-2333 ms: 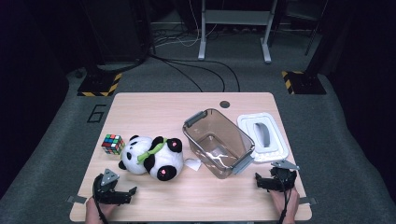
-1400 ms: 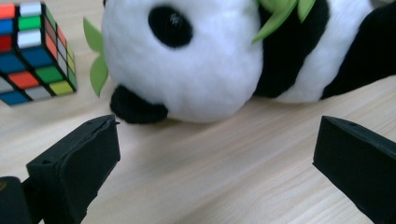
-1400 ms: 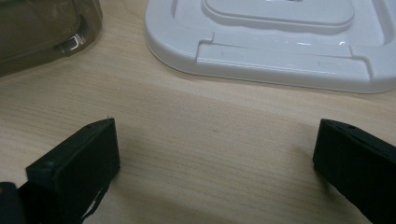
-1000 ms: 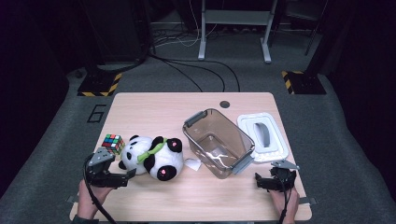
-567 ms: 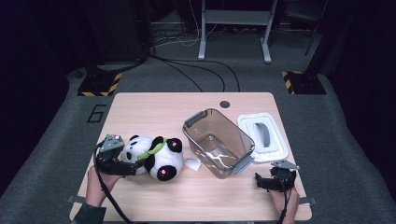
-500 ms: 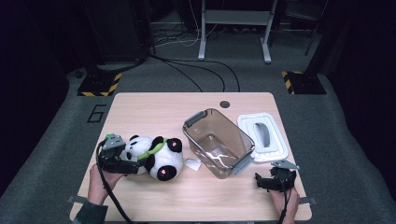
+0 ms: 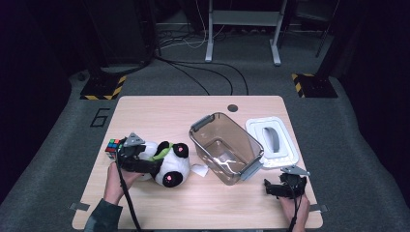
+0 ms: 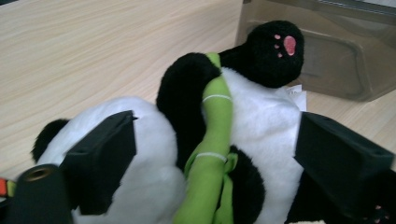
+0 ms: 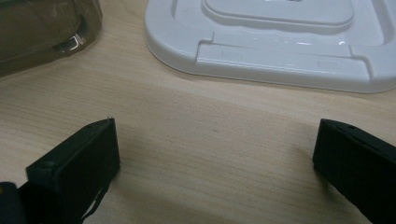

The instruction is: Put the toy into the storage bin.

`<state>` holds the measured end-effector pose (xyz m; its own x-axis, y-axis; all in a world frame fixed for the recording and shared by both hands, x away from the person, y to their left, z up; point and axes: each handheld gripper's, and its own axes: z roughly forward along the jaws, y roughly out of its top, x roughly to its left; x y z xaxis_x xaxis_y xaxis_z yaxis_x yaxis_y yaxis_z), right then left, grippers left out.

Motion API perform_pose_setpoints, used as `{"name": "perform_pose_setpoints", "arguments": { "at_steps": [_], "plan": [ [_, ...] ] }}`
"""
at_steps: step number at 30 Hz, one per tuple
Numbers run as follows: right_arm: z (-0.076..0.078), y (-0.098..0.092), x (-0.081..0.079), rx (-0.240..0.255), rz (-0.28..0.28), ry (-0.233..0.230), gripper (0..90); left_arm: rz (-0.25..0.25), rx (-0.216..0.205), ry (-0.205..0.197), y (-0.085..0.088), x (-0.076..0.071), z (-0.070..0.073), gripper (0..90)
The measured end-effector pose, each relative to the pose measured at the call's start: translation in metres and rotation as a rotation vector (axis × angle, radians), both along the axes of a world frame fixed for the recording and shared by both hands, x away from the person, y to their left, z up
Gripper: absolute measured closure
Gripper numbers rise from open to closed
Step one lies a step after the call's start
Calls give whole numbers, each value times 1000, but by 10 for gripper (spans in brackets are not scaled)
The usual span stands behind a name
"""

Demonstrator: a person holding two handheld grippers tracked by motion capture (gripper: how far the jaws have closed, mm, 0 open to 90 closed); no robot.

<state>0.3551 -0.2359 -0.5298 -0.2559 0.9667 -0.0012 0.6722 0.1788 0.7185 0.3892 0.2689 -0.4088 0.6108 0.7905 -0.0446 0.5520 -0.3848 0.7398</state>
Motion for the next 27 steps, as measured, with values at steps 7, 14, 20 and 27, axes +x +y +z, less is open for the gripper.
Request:
{"name": "perform_pose_setpoints", "arguments": {
  "at_steps": [7,14,20,27],
  "plan": [
    [0,0,0,0,1,-1,1,-5,34,32,-10,11,-5,368],
    [0,0,0,0,1,-1,1,-13,19,74,-12,15,-15,548],
    [0,0,0,-1,1,-2,4,-28,-12,82,-10,12,-25,674],
    [0,0,0,0,-1,-3,6,-33,-46,32,-4,0,-28,755]
  ]
}}
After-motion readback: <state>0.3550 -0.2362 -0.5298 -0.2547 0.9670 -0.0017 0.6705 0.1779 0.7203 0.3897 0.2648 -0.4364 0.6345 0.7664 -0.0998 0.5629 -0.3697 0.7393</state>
